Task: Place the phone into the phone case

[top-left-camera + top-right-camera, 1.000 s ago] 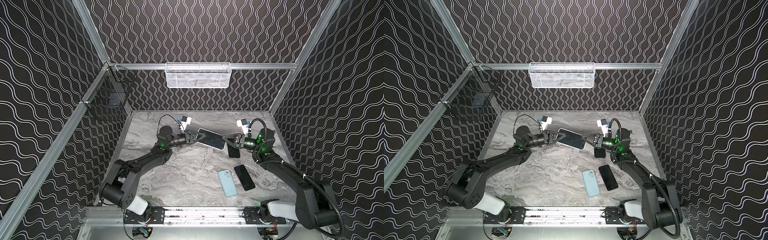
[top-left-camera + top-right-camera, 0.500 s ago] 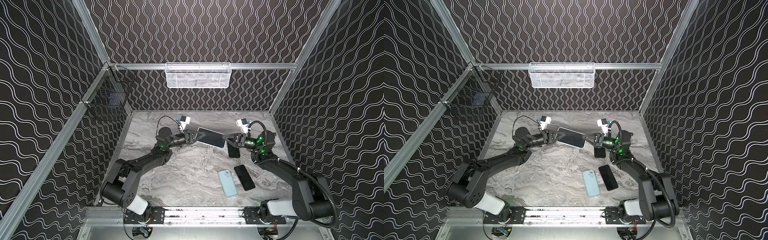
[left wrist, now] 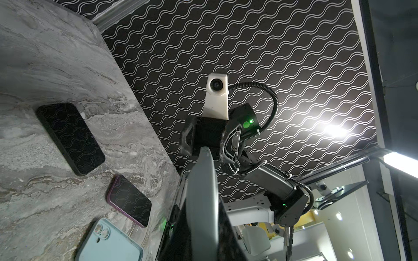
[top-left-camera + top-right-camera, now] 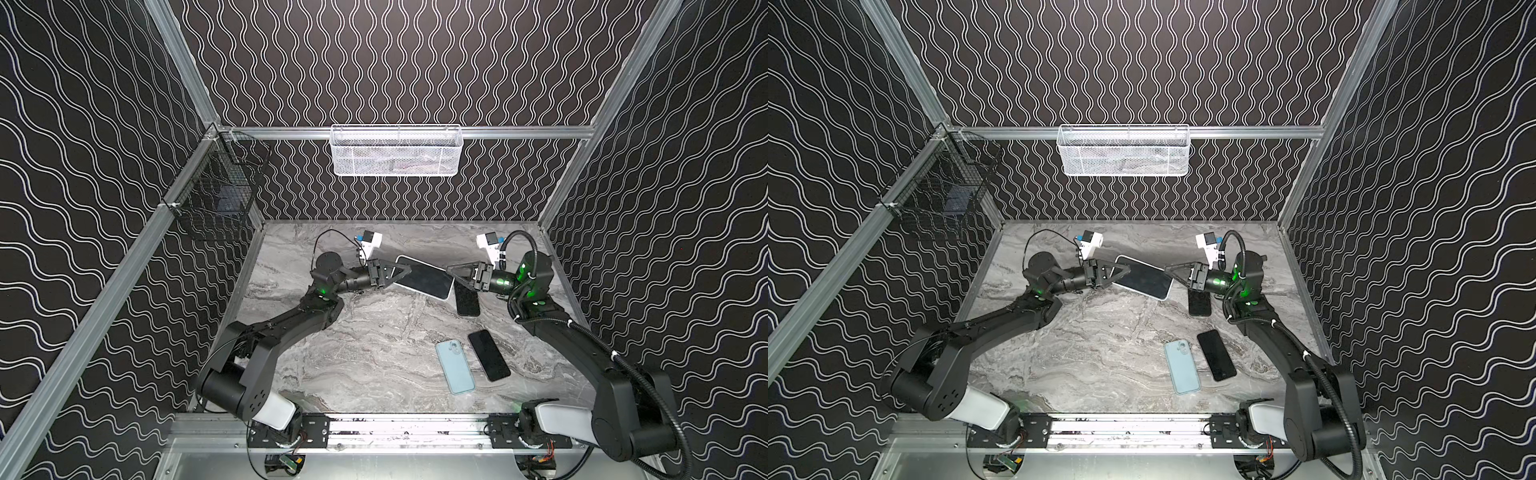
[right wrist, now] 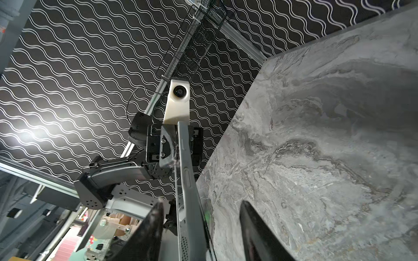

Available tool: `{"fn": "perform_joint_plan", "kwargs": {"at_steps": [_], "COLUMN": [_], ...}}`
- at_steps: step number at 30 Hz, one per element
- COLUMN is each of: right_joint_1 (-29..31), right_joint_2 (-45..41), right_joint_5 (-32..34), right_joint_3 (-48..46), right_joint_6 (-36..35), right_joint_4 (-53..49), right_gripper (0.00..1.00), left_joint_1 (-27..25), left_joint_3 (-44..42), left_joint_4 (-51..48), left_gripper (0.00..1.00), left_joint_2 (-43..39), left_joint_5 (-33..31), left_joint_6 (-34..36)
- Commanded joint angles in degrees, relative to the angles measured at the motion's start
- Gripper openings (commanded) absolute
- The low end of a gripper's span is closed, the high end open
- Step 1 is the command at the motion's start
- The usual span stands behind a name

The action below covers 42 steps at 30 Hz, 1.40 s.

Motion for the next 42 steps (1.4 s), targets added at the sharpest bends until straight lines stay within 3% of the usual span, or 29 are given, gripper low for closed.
{"fn": "perform_joint_plan", "kwargs": {"at_steps": [1,4,8,13,22,29,37,38,42], "right_joint_1": [-0.1,-0.1,0.4,5.0,7.5,9.2,10.3,10.3,10.2], "right_joint_2": [-0.7,1.6,7.9,11.5,10.5,9.0,9.2,9.2,8.5], "right_joint_5": [0.1,-4.3,-10.1,-11.8,-15.8,-17.6,-17.5,-17.3,-13.5], "right_joint_3": [5.5,11.3,19.3,23.3,17.8,14.5,13.3,12.9,10.9], "right_joint_6": [-16.8,-26.2,-33.9,-42.3,-39.2,-34.4,-29.7,-28.1,-22.8], "right_joint_4": [-17.5,-26.6,-37.2,-46.7,-40.9,-34.5,-29.4,-27.8,-23.4], "right_gripper": [0.58,0.61,0.61,0.60,0.57,0.35,0.02,0.00,0.00], "left_joint_1": [0.0,0.0,0.0,0.0,0.0,0.0,0.0,0.0,0.8], "left_joint_3": [5.2,11.3,15.4,16.0,15.1,13.4,13.4,13.4,12.1], "left_joint_4": [-21.4,-46.3,-56.6,-54.9,-48.0,-37.3,-35.1,-35.4,-33.3], "left_gripper": [0.00,0.00,0.00,0.00,0.00,0.00,0.00,0.03,0.44], "left_joint_2": [-2.7,-5.2,-4.6,-4.5,-4.6,-2.5,-1.3,-1.4,-2.7], "left_joint_5": [5.0,4.6,5.7,8.1,10.6,10.9,10.5,10.3,7.3], "left_joint_6": [14.5,32.0,39.3,38.6,33.9,26.1,24.3,24.2,22.4]}}
